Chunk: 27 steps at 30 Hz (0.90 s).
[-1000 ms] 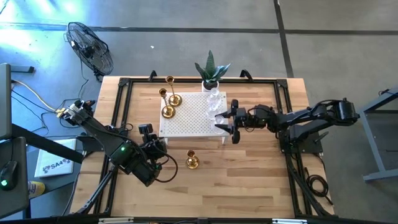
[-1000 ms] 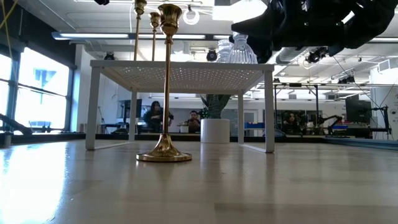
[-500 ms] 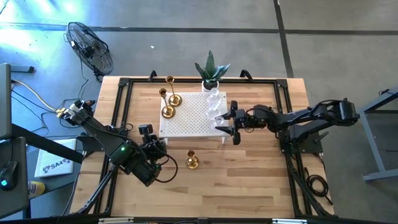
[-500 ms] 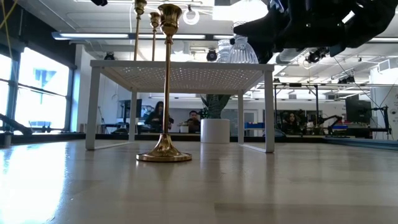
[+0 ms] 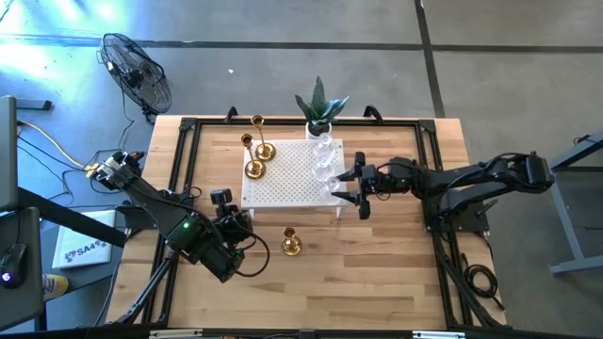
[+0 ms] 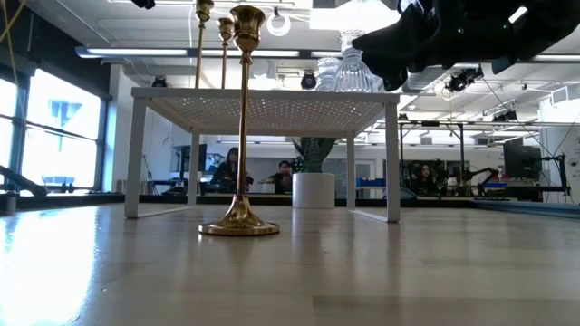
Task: Pick & Place candle stick holders
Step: Put the transparent candle holder on the shelf aligned with the other transparent candle holders, then put the gold candle stand on the shelf aligned with the other gold candle holders
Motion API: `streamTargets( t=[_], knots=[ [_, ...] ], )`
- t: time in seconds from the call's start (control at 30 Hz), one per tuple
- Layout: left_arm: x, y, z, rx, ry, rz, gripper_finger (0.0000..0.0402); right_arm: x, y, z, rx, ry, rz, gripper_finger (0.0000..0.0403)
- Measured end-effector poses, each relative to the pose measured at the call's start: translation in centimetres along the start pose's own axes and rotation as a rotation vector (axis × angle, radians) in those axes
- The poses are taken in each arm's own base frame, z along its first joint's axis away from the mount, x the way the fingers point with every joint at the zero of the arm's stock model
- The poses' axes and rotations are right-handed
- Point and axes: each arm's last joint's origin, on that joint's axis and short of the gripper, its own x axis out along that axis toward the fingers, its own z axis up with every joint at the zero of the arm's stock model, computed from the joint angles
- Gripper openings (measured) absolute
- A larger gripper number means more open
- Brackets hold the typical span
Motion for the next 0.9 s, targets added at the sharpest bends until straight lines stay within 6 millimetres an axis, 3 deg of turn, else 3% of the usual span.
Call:
streamTargets(
  t=[0.5,0.9],
  knots=[
    [0.0,-0.1,0.1,-0.007,-0.006,-0.004,0.0124,-1.0,0.1,0.4,-0.004,0.042,-0.001,0.0188],
    [0.0,-0.1,0.0,-0.005,0.004,-0.018,0.0124,-3.4,0.4,1.0,-0.012,0.120,-0.029,0.0188]
  ],
)
